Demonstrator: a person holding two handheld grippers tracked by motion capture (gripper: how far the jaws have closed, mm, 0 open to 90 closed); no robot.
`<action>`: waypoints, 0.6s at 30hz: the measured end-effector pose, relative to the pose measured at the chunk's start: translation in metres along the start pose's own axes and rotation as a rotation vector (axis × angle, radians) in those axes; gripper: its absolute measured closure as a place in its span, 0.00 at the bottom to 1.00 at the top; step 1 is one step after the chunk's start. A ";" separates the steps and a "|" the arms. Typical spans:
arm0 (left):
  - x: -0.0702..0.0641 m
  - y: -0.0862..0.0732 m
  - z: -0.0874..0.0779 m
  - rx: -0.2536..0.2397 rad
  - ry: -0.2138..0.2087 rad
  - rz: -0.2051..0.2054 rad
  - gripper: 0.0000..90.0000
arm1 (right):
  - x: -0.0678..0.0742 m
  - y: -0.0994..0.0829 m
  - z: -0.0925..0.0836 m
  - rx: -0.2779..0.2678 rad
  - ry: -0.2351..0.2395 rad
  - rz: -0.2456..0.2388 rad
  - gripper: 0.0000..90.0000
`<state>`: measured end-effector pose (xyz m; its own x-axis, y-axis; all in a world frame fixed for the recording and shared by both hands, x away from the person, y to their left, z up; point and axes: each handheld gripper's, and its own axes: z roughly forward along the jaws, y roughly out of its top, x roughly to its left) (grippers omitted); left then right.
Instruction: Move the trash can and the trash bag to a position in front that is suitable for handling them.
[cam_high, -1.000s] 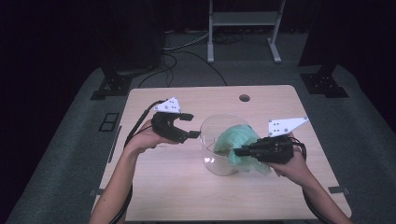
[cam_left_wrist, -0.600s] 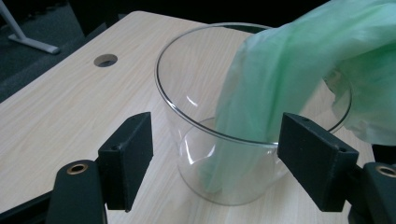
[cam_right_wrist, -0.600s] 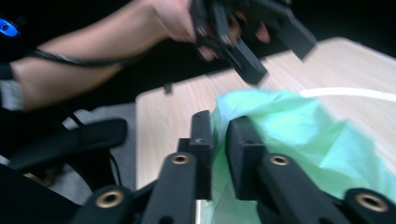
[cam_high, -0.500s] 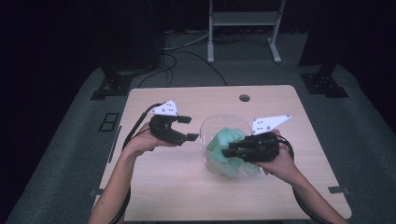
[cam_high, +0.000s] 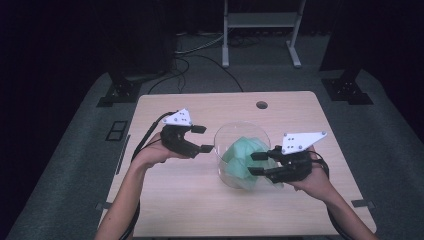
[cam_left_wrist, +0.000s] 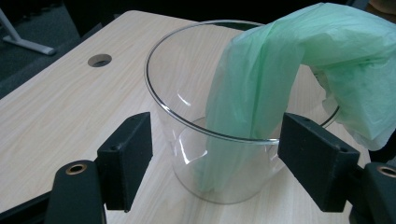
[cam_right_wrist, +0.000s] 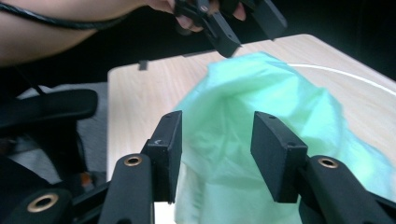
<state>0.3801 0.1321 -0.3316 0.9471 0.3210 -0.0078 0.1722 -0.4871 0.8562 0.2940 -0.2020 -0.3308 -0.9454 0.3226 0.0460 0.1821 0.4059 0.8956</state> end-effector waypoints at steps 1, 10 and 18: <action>0.000 0.000 0.000 0.002 0.001 0.001 0.28 | 0.000 0.000 -0.001 0.005 -0.013 -0.010 0.59; -0.002 -0.002 -0.002 0.011 -0.002 0.000 0.28 | -0.003 0.000 -0.004 0.048 -0.075 -0.048 0.56; -0.005 0.000 -0.005 0.013 -0.001 0.009 0.28 | -0.001 0.004 -0.003 0.131 -0.119 -0.131 0.54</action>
<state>0.3736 0.1348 -0.3287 0.9487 0.3161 -0.0008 0.1674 -0.5003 0.8495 0.2947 -0.2035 -0.3260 -0.9260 0.3557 -0.1264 0.1010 0.5561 0.8250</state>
